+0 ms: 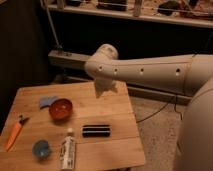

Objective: Move the arm in a circular motion

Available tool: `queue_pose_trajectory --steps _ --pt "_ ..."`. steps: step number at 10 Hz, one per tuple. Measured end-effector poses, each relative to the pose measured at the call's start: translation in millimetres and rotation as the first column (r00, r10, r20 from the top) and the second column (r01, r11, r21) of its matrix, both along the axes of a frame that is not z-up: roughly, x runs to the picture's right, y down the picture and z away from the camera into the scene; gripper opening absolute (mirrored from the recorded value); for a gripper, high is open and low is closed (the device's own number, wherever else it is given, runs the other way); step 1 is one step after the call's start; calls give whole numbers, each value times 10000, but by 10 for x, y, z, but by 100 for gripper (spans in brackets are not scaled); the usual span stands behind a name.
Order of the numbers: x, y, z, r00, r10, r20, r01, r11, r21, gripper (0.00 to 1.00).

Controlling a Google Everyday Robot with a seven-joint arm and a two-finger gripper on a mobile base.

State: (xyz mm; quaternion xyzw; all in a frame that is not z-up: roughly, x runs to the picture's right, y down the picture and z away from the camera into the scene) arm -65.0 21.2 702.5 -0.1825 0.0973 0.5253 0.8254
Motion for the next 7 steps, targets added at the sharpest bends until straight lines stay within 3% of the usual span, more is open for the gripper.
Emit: queue_pose_trajectory --steps 1,3,5,7 --pt "-212 19 -53 9979 -464 445 462 9989 46 65" --pt "-784 -87 -124 9741 -1729 1454 1682 9848 445 65" --pt "-1151 -380 -49 9568 -2314 1762 2188 9718 881 65" --pt "-1357 -850 79 9502 -2512 1843 2285 9640 1358 65"
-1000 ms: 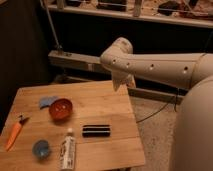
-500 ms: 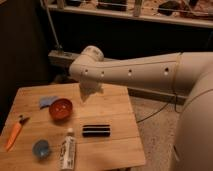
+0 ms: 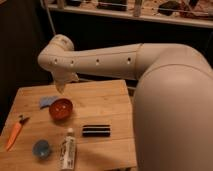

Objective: Move the arm in a circular motion

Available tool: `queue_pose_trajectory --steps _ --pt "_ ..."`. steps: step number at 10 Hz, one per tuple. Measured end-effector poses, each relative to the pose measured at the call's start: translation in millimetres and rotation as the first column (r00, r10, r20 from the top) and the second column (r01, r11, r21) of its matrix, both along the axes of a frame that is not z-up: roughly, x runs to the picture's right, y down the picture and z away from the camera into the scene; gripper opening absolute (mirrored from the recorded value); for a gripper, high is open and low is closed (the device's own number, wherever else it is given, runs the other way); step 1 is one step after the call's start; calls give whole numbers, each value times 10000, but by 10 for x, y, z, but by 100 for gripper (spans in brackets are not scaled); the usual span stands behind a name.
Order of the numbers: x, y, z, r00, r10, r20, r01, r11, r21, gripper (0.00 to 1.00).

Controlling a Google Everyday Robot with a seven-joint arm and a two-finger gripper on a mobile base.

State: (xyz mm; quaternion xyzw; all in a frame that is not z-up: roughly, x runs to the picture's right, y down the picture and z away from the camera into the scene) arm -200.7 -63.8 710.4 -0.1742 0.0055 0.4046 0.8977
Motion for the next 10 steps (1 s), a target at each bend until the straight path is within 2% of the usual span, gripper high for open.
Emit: queue_pose_trajectory --steps 2,3,4,5,6,7,8,9,10 --pt "-14 -374 83 9997 216 -112 -211 9990 388 65" --pt "216 -610 164 9966 607 -563 -574 9966 586 65" --pt "423 -747 214 9906 1051 -871 -992 9926 695 65" --pt "836 -864 291 9737 1775 -1430 -1677 9828 778 65" --pt "1278 -890 344 9476 2507 -1979 -2391 9676 809 65" --pt "1765 -878 369 9081 3349 -2512 -3225 9422 902 65" --pt "2106 -814 365 8736 3936 -2861 -3834 9189 932 65" --pt "2511 -718 329 8296 4531 -3263 -4448 8895 1044 65" --pt "2949 -537 271 7799 5010 -3751 -4980 8598 1128 65"
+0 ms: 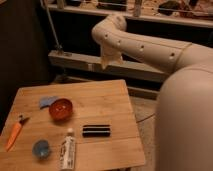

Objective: Move the arm in a circular motion

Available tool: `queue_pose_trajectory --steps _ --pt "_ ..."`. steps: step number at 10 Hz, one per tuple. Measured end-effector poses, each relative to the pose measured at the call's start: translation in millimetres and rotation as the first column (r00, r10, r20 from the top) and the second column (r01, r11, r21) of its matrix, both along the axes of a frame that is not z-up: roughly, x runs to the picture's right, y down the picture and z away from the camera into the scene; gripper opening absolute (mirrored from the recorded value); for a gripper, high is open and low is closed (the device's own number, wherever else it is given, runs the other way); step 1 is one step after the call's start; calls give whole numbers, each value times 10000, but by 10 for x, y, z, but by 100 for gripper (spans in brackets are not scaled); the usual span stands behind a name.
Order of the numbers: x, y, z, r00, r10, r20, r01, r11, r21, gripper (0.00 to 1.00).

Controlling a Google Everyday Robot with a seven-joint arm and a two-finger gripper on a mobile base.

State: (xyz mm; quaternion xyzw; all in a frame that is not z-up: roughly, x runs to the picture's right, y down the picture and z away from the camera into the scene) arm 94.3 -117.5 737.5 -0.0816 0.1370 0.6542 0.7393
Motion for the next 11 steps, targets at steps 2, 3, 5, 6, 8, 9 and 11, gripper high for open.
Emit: queue_pose_trajectory --steps 2,3,5,6,8,9,11 --pt "408 343 -84 9973 499 -544 -519 9980 -371 65" --pt "463 633 -145 9971 344 -677 -389 9970 -666 65" --pt "296 1018 -234 9981 -349 -513 294 9942 -1034 65" --pt "76 1241 -299 9961 -864 -150 840 9892 -1204 65" --pt "-453 1580 -421 9815 -1736 804 1832 9739 -1337 65" --pt "-766 1710 -480 9661 -2197 1357 2370 9629 -1288 65" --pt "-1559 1873 -584 9075 -3301 2597 3626 9278 -880 65"
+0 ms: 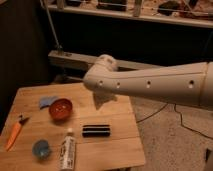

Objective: Move the arm in a circular motion

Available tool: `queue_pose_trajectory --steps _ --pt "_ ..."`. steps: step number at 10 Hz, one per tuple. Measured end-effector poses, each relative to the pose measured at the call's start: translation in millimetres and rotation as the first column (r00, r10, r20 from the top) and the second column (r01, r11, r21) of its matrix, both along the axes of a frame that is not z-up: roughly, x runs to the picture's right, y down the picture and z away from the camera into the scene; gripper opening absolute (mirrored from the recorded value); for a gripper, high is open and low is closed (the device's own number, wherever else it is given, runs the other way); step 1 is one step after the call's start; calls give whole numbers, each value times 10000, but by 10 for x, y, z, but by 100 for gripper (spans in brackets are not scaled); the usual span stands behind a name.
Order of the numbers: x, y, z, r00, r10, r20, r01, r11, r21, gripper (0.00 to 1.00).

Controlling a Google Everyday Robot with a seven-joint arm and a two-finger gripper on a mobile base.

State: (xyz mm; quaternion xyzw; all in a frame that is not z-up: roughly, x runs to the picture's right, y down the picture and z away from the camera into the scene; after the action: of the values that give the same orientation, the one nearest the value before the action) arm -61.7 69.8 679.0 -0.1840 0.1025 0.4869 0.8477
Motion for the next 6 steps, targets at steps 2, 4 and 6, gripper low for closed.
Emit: queue_pose_trajectory --steps 2,4,6 --pt "-692 -114 -10 9911 -912 967 880 9955 360 65" --pt "-1164 -455 54 9782 -1607 1317 1480 9838 1009 65" --pt "-1355 -1008 137 9770 -1740 1229 1515 9730 1739 65"
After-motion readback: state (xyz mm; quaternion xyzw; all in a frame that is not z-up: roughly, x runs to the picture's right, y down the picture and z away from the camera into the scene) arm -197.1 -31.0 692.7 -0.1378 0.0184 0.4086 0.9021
